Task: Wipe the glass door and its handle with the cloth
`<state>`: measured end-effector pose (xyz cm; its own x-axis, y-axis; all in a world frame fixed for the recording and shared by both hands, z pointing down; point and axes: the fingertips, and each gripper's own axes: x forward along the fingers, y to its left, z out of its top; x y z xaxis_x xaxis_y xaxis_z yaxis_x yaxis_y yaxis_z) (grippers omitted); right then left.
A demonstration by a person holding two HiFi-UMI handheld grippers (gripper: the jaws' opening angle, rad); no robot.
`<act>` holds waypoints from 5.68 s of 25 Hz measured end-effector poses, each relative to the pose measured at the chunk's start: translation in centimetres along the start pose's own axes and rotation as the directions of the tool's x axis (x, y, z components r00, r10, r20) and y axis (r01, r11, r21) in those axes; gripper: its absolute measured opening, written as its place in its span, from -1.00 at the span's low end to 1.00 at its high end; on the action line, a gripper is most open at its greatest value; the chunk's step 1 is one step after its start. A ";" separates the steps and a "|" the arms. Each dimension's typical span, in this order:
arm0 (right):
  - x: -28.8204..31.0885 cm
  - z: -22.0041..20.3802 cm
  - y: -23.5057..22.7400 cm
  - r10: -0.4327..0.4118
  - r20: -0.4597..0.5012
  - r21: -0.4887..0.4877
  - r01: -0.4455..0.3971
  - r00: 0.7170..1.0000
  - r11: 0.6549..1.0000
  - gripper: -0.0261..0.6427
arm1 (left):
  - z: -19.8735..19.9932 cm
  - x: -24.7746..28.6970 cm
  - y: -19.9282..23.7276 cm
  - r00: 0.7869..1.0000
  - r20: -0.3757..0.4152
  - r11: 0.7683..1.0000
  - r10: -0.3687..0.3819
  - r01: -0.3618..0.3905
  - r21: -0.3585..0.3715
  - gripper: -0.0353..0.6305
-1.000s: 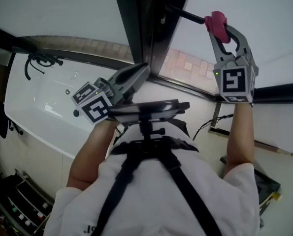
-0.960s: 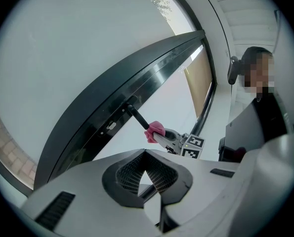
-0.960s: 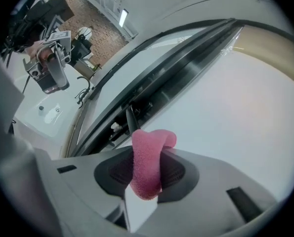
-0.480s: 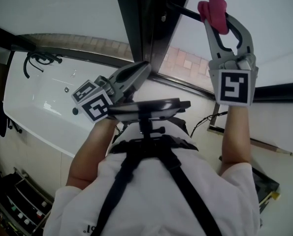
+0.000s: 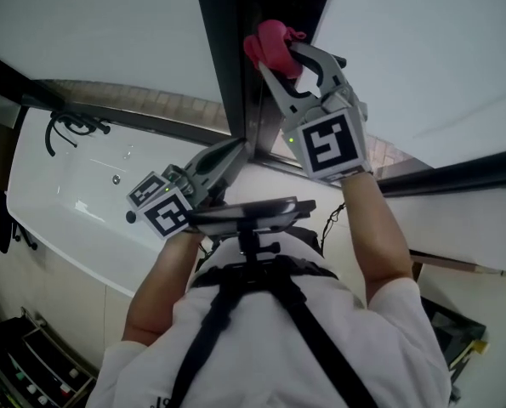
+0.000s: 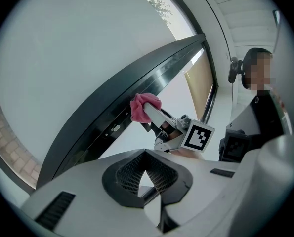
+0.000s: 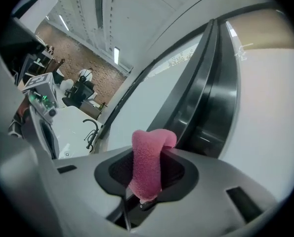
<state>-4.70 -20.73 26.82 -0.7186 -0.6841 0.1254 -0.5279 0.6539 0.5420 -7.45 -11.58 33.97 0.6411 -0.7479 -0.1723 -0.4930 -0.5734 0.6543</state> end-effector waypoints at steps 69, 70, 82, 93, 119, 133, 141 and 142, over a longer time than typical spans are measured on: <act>0.9 -8.8 -1.6 -0.052 0.031 0.621 0.022 0.998 0.783 -0.61 | 0.1 -1.3 0.1 0.997 -0.004 0.996 0.073 -0.073 0.048 -0.92; 0.6 -8.9 -1.6 -0.056 0.034 0.627 0.023 0.998 0.779 -0.61 | 0.0 -1.2 0.1 0.997 -0.007 0.996 0.070 -0.070 0.046 -0.92; -5.0 -11.3 -4.4 -0.165 0.002 0.649 0.124 0.986 0.750 -0.61 | -0.8 0.5 0.3 0.997 -0.057 0.998 0.047 -0.045 0.032 -0.92; -7.8 -15.9 -4.1 -0.286 -0.145 0.609 0.313 0.947 0.729 -0.61 | -1.8 1.0 0.6 0.993 -0.107 0.999 0.041 -0.039 0.013 -0.92; 2.5 -15.9 0.8 -0.166 -0.083 0.219 0.180 0.983 0.959 -0.61 | -2.6 -0.7 3.4 0.982 -0.104 0.988 0.155 -0.157 -0.014 -0.92; 3.6 -21.6 5.0 -0.048 -0.240 0.196 0.097 0.970 0.976 -0.61 | -3.0 -0.5 3.6 0.979 -0.107 0.984 0.171 -0.175 -0.027 -0.92; 4.7 -23.8 6.9 0.015 -0.288 0.163 0.033 0.958 0.986 -0.61 | -3.0 -0.6 3.9 0.978 -0.107 0.982 0.181 -0.185 -0.030 -0.92; 4.8 -24.2 7.1 0.025 -0.297 0.158 0.024 0.955 0.987 -0.61 | -3.1 -0.6 3.9 0.977 -0.109 0.982 0.182 -0.186 -0.031 -0.92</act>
<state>-0.98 -27.22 51.39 -0.5644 -0.7329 0.3799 -0.6094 0.6803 0.4072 -7.96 -12.32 38.88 0.6010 -0.7986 0.0311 -0.5856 -0.4135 0.6972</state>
